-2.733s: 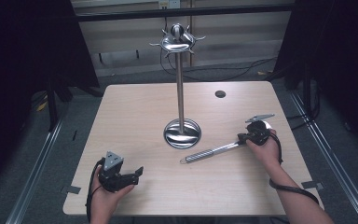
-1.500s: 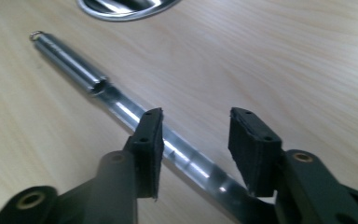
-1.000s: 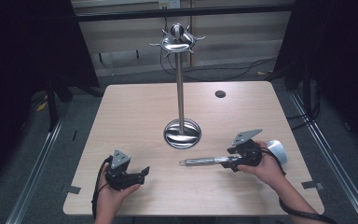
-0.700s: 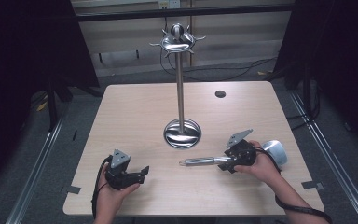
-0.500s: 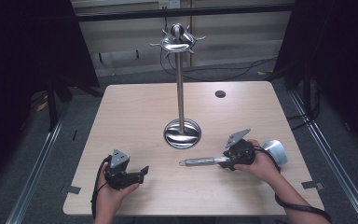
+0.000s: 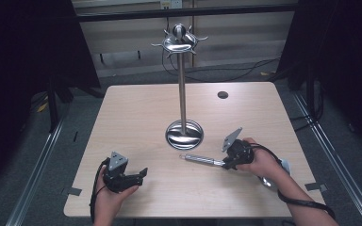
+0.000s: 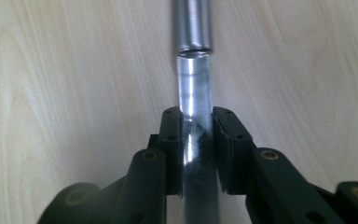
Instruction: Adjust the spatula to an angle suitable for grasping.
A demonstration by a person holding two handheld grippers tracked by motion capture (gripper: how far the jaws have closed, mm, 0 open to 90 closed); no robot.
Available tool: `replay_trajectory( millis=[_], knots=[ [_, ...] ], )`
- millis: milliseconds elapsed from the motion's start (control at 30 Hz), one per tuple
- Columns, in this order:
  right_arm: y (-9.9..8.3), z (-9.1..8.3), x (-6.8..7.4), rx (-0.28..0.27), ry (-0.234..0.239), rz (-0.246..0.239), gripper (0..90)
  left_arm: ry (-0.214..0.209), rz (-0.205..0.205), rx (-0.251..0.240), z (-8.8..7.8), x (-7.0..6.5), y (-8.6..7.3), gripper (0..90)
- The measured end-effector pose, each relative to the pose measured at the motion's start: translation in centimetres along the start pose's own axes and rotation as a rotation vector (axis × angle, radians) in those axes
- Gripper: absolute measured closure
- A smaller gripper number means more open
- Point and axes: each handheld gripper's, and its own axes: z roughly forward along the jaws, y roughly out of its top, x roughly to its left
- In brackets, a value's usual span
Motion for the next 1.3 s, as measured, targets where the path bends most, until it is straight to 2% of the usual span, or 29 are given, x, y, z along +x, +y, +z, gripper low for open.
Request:
replay_trajectory(
  millis=[67,200,233,367,567,700,733,767,867,967,1100,1167,1200,1300],
  knots=[
    [0.3,0.0,0.1,0.017,0.003,0.009,75.3,0.006,-0.007,-0.001,-0.2,0.1,-0.1,17.3],
    [0.4,0.1,0.1,0.018,0.011,-0.012,75.6,0.014,-0.010,0.002,-0.4,0.2,-0.3,17.4],
    [0.5,0.0,0.2,0.034,0.011,0.002,75.7,0.015,-0.018,0.002,-0.5,0.3,-0.4,17.5],
    [1.0,0.1,0.6,0.067,-0.018,-0.019,75.9,0.024,-0.023,0.000,-0.7,0.3,-0.6,17.7],
    [0.9,-0.1,0.4,0.058,-0.015,-0.012,76.0,0.027,-0.029,0.006,-0.7,0.4,-0.8,17.8],
    [0.9,-1.1,0.5,-0.003,-0.004,0.001,76.1,0.026,-0.043,-0.004,-0.8,0.5,-0.8,17.9],
    [0.9,-1.5,0.5,-0.036,-0.022,0.005,76.1,0.025,-0.037,0.001,-0.8,0.6,-0.7,17.9],
    [0.8,-1.8,0.5,-0.052,-0.020,0.017,76.1,0.026,-0.041,-0.001,-0.8,0.5,-0.7,17.9],
    [0.4,-2.5,0.6,-0.067,-0.016,0.050,76.1,0.011,-0.041,-0.003,-0.7,0.4,-0.6,17.9],
    [0.0,-3.1,0.8,-0.100,-0.026,0.051,76.1,0.015,-0.048,-0.005,-0.7,0.4,-0.6,17.9],
    [-0.6,-3.9,0.6,-0.178,-0.040,0.085,76.1,0.008,-0.049,0.007,-0.3,0.4,-0.7,17.9],
    [-0.9,-4.3,0.3,-0.221,-0.058,0.082,76.2,0.006,-0.048,0.007,-0.2,0.3,-0.7,17.9],
    [-1.0,-4.5,0.4,-0.225,-0.065,0.087,76.2,0.003,-0.049,0.008,-0.2,0.3,-0.7,17.9],
    [-1.0,-5.2,0.4,-0.277,-0.068,0.095,76.2,0.001,-0.055,0.007,-0.1,0.3,-0.7,17.9]
  ],
)
